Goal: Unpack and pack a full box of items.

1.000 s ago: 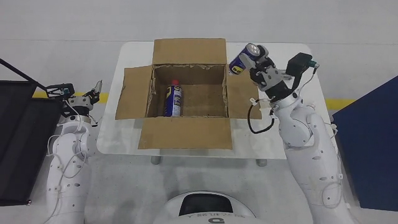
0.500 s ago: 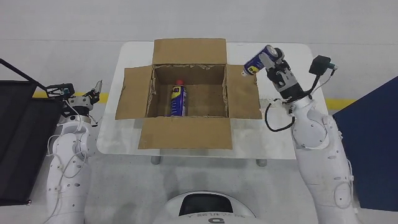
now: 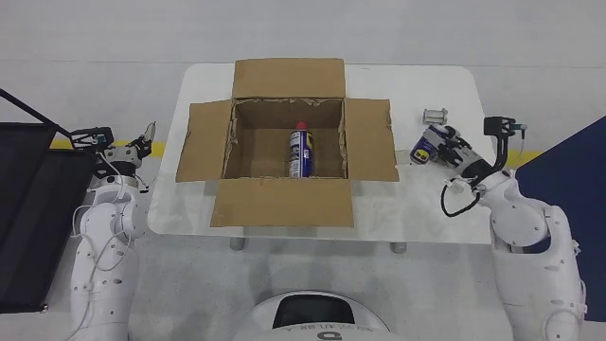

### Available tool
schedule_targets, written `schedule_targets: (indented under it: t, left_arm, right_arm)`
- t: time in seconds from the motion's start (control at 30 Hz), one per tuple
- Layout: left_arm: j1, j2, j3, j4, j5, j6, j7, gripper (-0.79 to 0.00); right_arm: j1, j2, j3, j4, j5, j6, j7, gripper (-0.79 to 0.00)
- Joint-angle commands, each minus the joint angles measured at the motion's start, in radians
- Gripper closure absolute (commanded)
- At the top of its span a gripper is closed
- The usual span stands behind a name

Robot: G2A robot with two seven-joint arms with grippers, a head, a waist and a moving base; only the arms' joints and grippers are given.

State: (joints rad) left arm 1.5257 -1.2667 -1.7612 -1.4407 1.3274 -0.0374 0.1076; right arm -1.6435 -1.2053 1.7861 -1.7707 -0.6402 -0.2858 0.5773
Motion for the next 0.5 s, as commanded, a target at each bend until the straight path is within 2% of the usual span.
schedule_targets:
  t: [0.0,0.23,0.43,0.47]
  left_arm:
    - [0.0,0.0,0.0,0.0,0.0,0.0,0.0,-0.785]
    - [0.0,0.0,0.0,0.0,0.0,0.0,0.0,-0.785]
    - [0.0,0.0,0.0,0.0,0.0,0.0,0.0,-0.785]
    - [0.0,0.0,0.0,0.0,0.0,0.0,0.0,-0.785]
  right_arm:
    - [0.002,0.002,-0.011,0.006,-0.045,0.029,0.028,0.0]
    - [0.056,0.007,-0.089,0.064,-0.197,0.138,0.114,0.0]
    - [0.116,0.007,-0.143,0.123,-0.264,0.211,0.135,0.0]
    - [0.124,0.007,-0.153,0.133,-0.281,0.222,0.139,-0.022]
